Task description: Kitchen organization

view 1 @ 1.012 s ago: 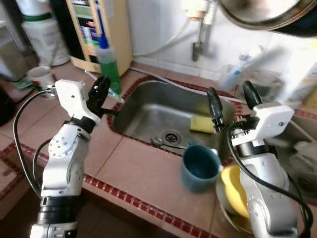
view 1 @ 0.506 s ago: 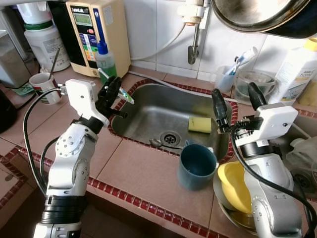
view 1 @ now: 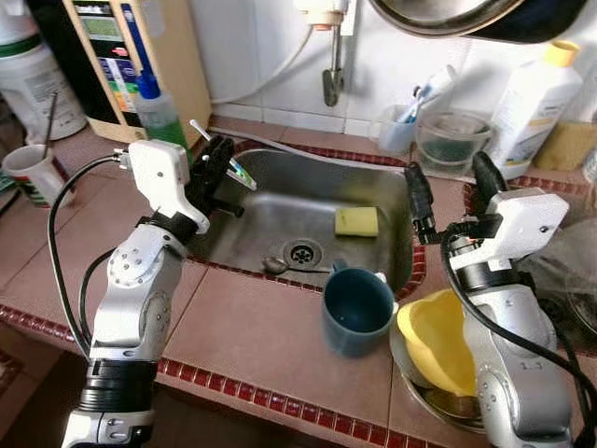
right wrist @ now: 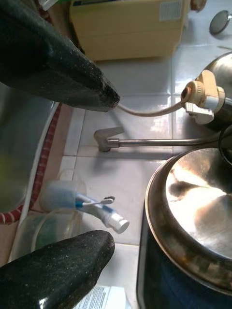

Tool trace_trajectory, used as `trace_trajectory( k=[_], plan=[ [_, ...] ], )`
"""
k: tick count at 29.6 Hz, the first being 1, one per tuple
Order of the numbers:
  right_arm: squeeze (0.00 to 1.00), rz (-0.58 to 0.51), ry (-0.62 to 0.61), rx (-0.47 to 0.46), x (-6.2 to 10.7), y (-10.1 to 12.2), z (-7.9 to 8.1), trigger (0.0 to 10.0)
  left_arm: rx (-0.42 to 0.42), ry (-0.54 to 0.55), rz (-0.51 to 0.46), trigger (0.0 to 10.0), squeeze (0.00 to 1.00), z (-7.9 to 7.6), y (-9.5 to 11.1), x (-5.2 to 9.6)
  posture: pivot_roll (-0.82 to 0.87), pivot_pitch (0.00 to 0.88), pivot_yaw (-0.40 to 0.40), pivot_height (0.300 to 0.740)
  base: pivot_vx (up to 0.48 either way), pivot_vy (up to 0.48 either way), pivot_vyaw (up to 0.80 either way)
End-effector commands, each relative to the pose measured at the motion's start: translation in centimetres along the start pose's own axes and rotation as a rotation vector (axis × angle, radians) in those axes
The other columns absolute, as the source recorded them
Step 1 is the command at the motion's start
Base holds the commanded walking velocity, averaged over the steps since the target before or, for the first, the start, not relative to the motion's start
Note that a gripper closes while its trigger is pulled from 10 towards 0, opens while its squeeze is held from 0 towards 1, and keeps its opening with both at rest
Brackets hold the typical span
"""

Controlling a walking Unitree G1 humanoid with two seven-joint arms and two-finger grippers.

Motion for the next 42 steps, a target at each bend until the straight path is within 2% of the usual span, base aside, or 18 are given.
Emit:
trace_trajectory(
  k=[1, 6, 11, 17, 26, 32, 37, 42],
  plan=[
    [0.0, -0.002, -0.006, -0.008, -0.1, 0.1, -0.1, 10.0, -0.013, -0.002, 0.001, 10.0, 0.0, 0.2, 0.0, -0.1, -0.17, 0.069, 0.044, 0.74, 0.0, 0.0, -0.79],
    [0.0, -0.009, 0.001, -0.006, -0.1, 0.2, 0.0, 10.0, -0.019, -0.016, 0.016, 10.0, 0.0, 0.0, -0.4, 0.0, -0.17, 0.065, 0.042, 0.74, 0.0, 0.0, -0.79],
    [0.0, 0.007, 0.033, 0.002, 0.2, 0.1, 0.6, 10.0, -0.053, -0.067, 0.039, 10.0, 0.0, -0.5, -1.0, -0.1, -0.18, 0.058, 0.037, 0.74, 0.0, 0.0, 0.0],
    [0.0, 0.064, 0.069, -0.021, 1.5, -0.5, 1.5, 10.0, -0.079, -0.132, 0.046, 10.0, 0.0, -1.3, -1.5, -0.5, -0.2, 0.059, 0.048, 0.74, 0.0, 0.0, 0.0],
    [0.0, 0.131, 0.101, -0.013, 3.3, 0.1, 2.0, 10.0, -0.088, -0.202, 0.034, 10.0, 0.0, -2.5, -1.6, -1.6, -0.25, 0.081, 0.078, 0.74, 0.0, 0.0, 0.0],
    [0.0, 0.21, 0.123, -0.057, 5.4, 0.3, 3.2, 10.0, -0.096, -0.255, 0.039, 10.0, 0.0, -3.5, -2.5, -2.3, -0.27, 0.101, 0.084, 0.74, 0.0, 0.0, 0.0],
    [0.0, 0.251, 0.14, -0.099, 6.2, 0.4, 3.9, 10.0, -0.108, -0.284, 0.046, 10.0, 0.0, -4.0, -3.0, -2.6, -0.28, 0.116, 0.083, 0.74, 0.0, 0.0, 0.0],
    [0.0, 0.278, 0.13, -0.158, 6.7, 0.8, 4.4, 10.0, -0.116, -0.308, 0.042, 10.0, 0.0, -4.5, -3.2, -3.6, -0.29, 0.133, 0.077, 0.74, 0.0, 0.0, 0.0]
  ],
)
Point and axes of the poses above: a point about 5 cm out from each wrist's last joint towards the gripper, its own x axis pointing back from the gripper into the wrist, its own y axis along the axis of the wrist's last joint, z = x × y, the point moved 5 cm from there along -x, pointing out of the wrist towards the gripper, and after that the axes turned 12 degrees about -x, right-handed, at the moved point
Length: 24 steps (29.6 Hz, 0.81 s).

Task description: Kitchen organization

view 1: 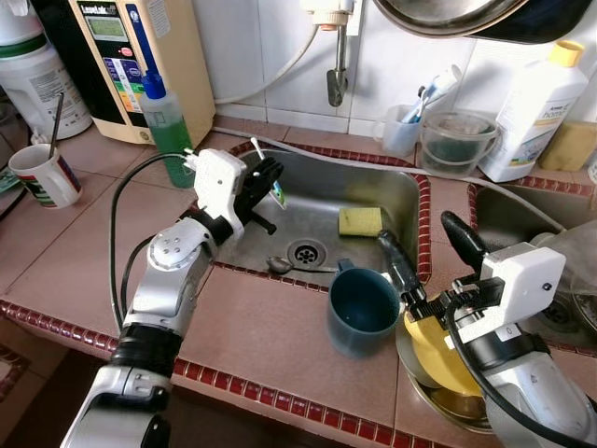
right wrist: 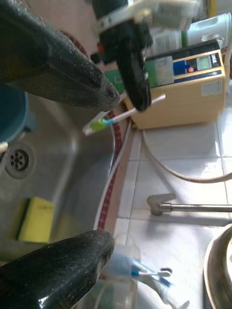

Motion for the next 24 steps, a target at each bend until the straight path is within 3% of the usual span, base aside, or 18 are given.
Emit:
trace_trajectory(
  k=[1, 10, 24],
  plan=[
    [0.0, -0.002, 0.008, -0.014, 0.3, 0.4, 0.4, 10.0, -0.028, -0.015, -0.005, 10.0, 0.0, 0.1, 0.3, -0.3, -0.29, 0.133, 0.077, 0.74, 0.0, 0.0, 0.0],
    [0.0, 0.037, -0.002, -0.059, 1.1, 0.7, 1.0, 10.0, -0.075, -0.097, -0.008, 10.0, 0.0, -0.1, 0.1, -1.0, -0.31, 0.185, 0.067, 0.74, 0.0, 0.0, 0.0],
    [0.0, 0.071, -0.011, -0.08, 2.1, 0.8, 1.5, 10.0, -0.096, -0.173, 0.023, 10.0, 0.0, -1.0, -1.2, -0.4, -0.32, 0.217, 0.056, 0.74, 0.0, 0.0, 0.0]
  ],
)
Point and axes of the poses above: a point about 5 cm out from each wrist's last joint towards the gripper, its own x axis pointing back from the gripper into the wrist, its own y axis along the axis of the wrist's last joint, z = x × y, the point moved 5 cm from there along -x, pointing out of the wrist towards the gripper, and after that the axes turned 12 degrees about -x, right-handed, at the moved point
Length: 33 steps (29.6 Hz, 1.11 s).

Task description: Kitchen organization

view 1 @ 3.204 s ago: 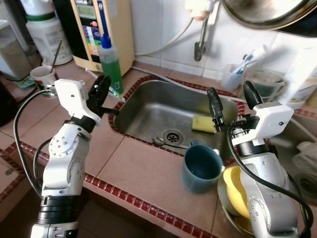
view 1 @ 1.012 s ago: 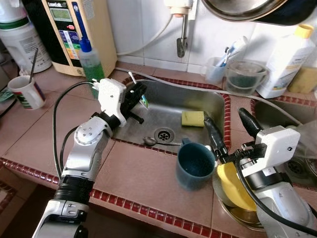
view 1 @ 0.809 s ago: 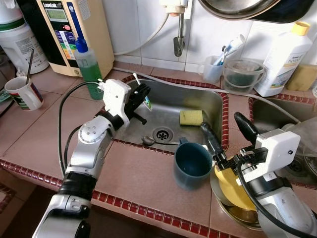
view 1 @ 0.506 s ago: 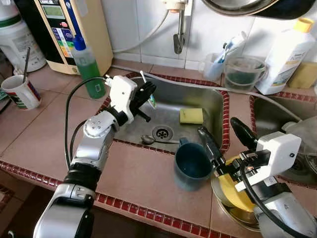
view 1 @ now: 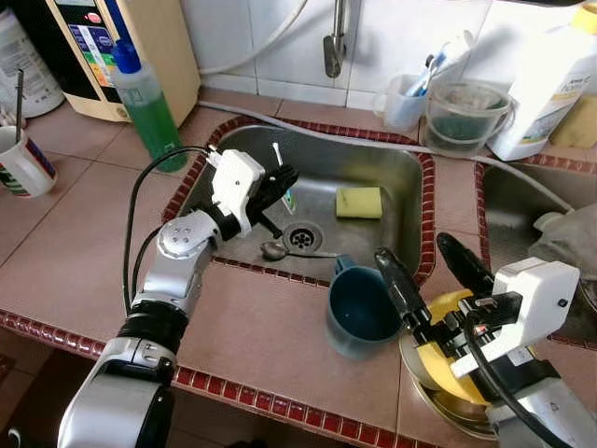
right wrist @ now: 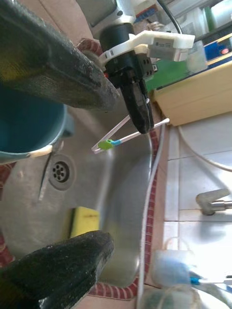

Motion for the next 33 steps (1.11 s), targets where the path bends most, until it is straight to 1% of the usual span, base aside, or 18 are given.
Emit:
trace_trajectory(
  k=[1, 13, 19, 24, 27, 29, 31, 33],
  plan=[
    [0.0, -0.005, 0.008, 0.002, 0.5, 0.6, 0.5, 10.0, -0.028, -0.032, 0.01, 10.0, 0.0, -0.4, -0.3, 0.1, -0.32, 0.217, 0.055, 0.74, 0.0, 0.0, 0.0],
    [0.0, 0.021, 0.007, -0.015, 0.9, 0.3, 0.5, 10.0, -0.037, -0.037, 0.017, 10.0, 0.0, -0.3, -0.6, 0.2, -0.31, 0.208, 0.05, 0.74, 0.0, 0.0, 0.0],
    [0.0, 0.024, 0.044, -0.046, 0.8, 0.5, 1.1, 10.0, -0.041, -0.042, 0.02, 10.0, 0.0, -0.3, -0.7, 0.2, -0.32, 0.21, 0.05, 0.74, 0.0, 0.0, 0.0],
    [0.0, 0.021, 0.035, -0.081, 0.8, 0.5, 1.0, 10.0, -0.043, -0.043, 0.019, 10.0, 0.0, -0.3, -0.7, 0.2, -0.32, 0.212, 0.053, 0.74, 0.0, 0.0, 0.0],
    [0.0, 0.03, 0.024, -0.109, 1.1, 0.6, 0.5, 10.0, -0.04, -0.043, 0.018, 10.0, 0.0, -0.2, -0.7, 0.2, -0.33, 0.216, 0.058, 0.74, 0.0, 0.0, 0.0],
    [0.0, 0.038, 0.025, -0.105, 1.2, 0.7, 0.3, 10.0, -0.039, -0.043, 0.017, 10.0, 0.0, -0.2, -0.7, 0.2, -0.33, 0.218, 0.06, 0.74, 0.0, 0.0, 0.0],
    [0.0, 0.052, 0.021, -0.103, 1.5, 1.0, -0.6, 10.0, -0.039, -0.044, 0.016, 10.0, 0.0, -0.2, -0.7, 0.1, -0.33, 0.22, 0.062, 0.74, 0.0, 0.0, 0.0],
    [0.0, 0.051, 0.014, -0.103, 1.6, 1.3, -1.1, 10.0, -0.038, -0.046, 0.015, 10.0, 0.0, -0.3, -0.7, 0.1, -0.34, 0.222, 0.065, 0.74, 0.0, 0.0, 0.0]
  ],
)
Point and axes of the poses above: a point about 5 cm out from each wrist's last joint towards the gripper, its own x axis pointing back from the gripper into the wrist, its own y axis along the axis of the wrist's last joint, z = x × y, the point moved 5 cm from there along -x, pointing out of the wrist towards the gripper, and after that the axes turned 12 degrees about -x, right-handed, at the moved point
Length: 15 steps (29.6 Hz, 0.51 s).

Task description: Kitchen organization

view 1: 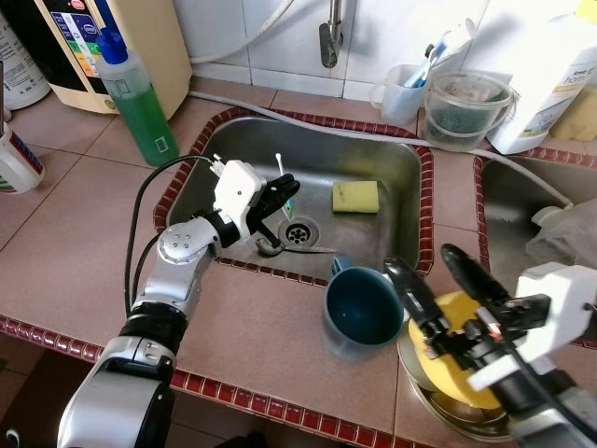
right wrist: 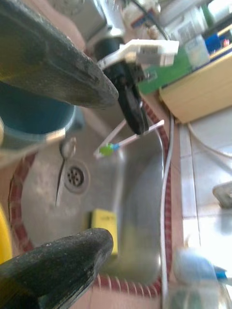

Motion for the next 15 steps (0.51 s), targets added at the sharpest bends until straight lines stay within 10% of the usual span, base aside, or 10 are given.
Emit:
trace_trajectory(
  k=[1, 15],
  plan=[
    [0.0, 0.007, 0.009, -0.014, 0.3, 0.3, -0.2, 10.0, -0.017, -0.02, 0.0, 10.0, 0.0, -0.1, 0.0, 0.0, -0.34, 0.222, 0.064, 0.74, 0.0, 0.0, 0.0],
    [0.0, 0.013, 0.006, -0.057, 0.5, 1.8, -1.7, 10.0, -0.015, -0.034, 0.004, 10.0, 0.0, -0.4, -0.2, 0.0, -0.34, 0.227, 0.068, 0.74, 0.0, 0.0, 0.0]
  ],
)
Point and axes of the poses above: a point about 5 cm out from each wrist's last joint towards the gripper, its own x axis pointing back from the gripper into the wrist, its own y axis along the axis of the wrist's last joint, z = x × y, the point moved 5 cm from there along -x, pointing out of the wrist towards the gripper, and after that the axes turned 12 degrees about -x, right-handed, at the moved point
